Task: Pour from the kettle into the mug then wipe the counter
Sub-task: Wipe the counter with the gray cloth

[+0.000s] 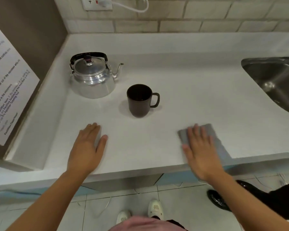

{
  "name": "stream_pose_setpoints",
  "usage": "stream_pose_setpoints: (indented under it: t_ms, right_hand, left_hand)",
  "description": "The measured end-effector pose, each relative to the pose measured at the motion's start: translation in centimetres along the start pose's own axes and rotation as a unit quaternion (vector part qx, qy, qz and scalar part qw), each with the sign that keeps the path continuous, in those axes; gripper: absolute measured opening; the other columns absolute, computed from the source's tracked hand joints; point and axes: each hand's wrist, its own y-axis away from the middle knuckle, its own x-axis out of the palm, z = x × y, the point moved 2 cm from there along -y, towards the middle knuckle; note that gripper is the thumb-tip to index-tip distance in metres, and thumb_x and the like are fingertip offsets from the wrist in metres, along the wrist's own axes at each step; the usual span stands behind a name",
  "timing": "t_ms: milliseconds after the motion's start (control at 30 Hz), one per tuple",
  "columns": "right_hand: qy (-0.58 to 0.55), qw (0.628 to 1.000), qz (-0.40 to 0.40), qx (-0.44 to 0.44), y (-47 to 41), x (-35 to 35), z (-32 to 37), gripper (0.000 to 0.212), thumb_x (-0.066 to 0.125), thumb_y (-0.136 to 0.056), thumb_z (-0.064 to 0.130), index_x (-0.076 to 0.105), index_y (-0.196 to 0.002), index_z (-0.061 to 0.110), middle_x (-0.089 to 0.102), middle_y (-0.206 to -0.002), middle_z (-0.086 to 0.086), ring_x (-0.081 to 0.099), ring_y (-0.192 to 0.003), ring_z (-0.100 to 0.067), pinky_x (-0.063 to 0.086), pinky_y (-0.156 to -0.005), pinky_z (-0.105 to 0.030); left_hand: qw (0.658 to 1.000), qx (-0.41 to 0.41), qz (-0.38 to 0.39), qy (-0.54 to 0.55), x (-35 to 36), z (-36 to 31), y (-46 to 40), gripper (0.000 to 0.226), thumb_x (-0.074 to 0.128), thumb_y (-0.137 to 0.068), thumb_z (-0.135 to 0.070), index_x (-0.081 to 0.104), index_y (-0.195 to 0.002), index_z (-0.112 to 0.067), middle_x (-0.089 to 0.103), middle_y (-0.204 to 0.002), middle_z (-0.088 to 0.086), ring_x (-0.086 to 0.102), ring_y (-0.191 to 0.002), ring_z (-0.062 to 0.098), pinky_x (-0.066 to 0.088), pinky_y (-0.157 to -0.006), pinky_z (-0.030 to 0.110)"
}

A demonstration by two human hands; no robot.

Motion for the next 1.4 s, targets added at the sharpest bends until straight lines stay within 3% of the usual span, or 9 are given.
stream_pose_setpoints:
  t_ms: [167, 200, 333, 500, 633, 800, 933, 1133, 1400]
  right_hand:
    - [-0.019, 0.96, 0.05, -0.273, -0.5, 1.7, 8.8, 0.058, 0.007, -0.097, 0.047, -0.006, -0.151, 0.027, -0.015, -0.159, 0.01, -0.021, -0.146, -0.012, -0.017, -0.117, -0.032]
    - [-0.024, 0.968, 0.044, -0.248, -1.7, 1.3, 7.7, 0.056, 0.009, -0.098, 0.045, -0.003, -0.151, 0.029, -0.011, -0.16, 0.01, -0.018, -0.147, -0.013, -0.014, -0.118, -0.034]
    - [-0.02, 0.996, -0.015, 0.08, -4.4, -0.3, 3.0, 0.057, 0.015, -0.099, 0.043, 0.002, -0.152, 0.025, -0.003, -0.162, -0.009, -0.006, -0.148, -0.028, -0.002, -0.119, -0.048]
    - [-0.022, 0.983, 0.012, -0.182, -0.4, 2.3, 8.6, 0.061, 0.01, -0.096, 0.048, 0.003, -0.151, 0.024, 0.01, -0.162, 0.0, 0.001, -0.149, -0.022, -0.001, -0.12, -0.043]
    - [-0.009, 0.999, -0.026, -0.023, -8.5, 0.3, 3.9, 0.063, 0.013, -0.098, 0.045, 0.003, -0.152, 0.013, 0.003, -0.162, -0.005, -0.003, -0.149, -0.025, -0.002, -0.12, -0.044]
    - [-0.003, 0.997, 0.028, -0.069, -13.5, -0.6, 5.5, 0.062, 0.012, -0.1, 0.042, -0.002, -0.152, 0.012, -0.004, -0.162, -0.005, -0.01, -0.148, -0.023, -0.004, -0.12, -0.043]
    - [-0.017, 0.997, -0.008, -0.075, -5.5, 0.9, 6.5, 0.062, 0.011, -0.099, 0.043, -0.005, -0.151, 0.015, -0.007, -0.162, -0.003, -0.012, -0.148, -0.021, -0.007, -0.12, -0.039]
    - [-0.051, 0.956, 0.032, -0.287, 1.8, 3.7, 17.4, 0.058, 0.01, -0.099, 0.044, -0.008, -0.149, 0.022, -0.013, -0.159, 0.006, -0.016, -0.147, -0.017, -0.02, -0.115, -0.03]
    - [-0.054, 0.978, 0.071, -0.19, -9.8, 3.8, 27.8, 0.058, 0.013, -0.101, 0.036, -0.006, -0.151, 0.012, -0.01, -0.161, -0.004, -0.015, -0.147, -0.023, -0.013, -0.119, -0.039]
  left_hand:
    - [1.0, -0.012, -0.003, 0.005, 0.3, 0.4, -0.1, 0.058, 0.037, -0.096, -0.045, 0.037, -0.144, -0.012, 0.032, -0.154, 0.004, 0.02, -0.144, 0.016, 0.005, -0.116, 0.025]
    - [1.0, -0.013, -0.002, 0.002, 0.3, 0.5, -0.1, 0.058, 0.037, -0.096, -0.045, 0.037, -0.144, -0.013, 0.031, -0.155, 0.003, 0.019, -0.144, 0.015, 0.004, -0.115, 0.023]
    - [1.0, -0.021, -0.011, 0.004, 0.6, 0.3, -0.3, 0.058, 0.035, -0.096, -0.048, 0.036, -0.145, -0.016, 0.029, -0.156, -0.001, 0.017, -0.145, 0.013, -0.001, -0.111, 0.016]
    - [1.0, -0.021, -0.004, -0.003, 0.7, 0.6, -0.4, 0.058, 0.032, -0.097, -0.048, 0.032, -0.147, -0.018, 0.025, -0.157, -0.003, 0.013, -0.145, 0.01, 0.0, -0.113, 0.019]
    - [1.0, -0.028, -0.008, 0.007, 0.5, 0.4, -0.3, 0.058, 0.032, -0.097, -0.047, 0.031, -0.147, -0.019, 0.024, -0.157, -0.004, 0.012, -0.145, 0.009, 0.001, -0.115, 0.022]
    - [0.999, -0.027, -0.01, 0.018, 0.3, 0.3, -0.2, 0.055, 0.033, -0.098, -0.046, 0.032, -0.147, -0.021, 0.024, -0.156, -0.008, 0.009, -0.142, 0.001, 0.0, -0.114, 0.017]
    - [0.999, -0.006, -0.006, 0.031, -0.4, 0.9, -0.4, 0.049, 0.032, -0.1, -0.038, 0.036, -0.145, -0.019, 0.028, -0.155, -0.007, 0.011, -0.138, -0.004, -0.002, -0.11, 0.01]
    - [0.999, 0.014, -0.015, 0.047, -1.5, 2.7, 0.4, 0.045, 0.03, -0.102, -0.029, 0.04, -0.142, -0.015, 0.034, -0.152, -0.004, 0.02, -0.141, 0.002, 0.005, -0.114, 0.015]
    - [0.994, 0.001, -0.039, 0.101, -1.6, 2.5, 0.4, 0.044, 0.029, -0.102, -0.03, 0.037, -0.144, -0.019, 0.038, -0.15, -0.002, 0.024, -0.138, 0.002, 0.008, -0.114, 0.016]
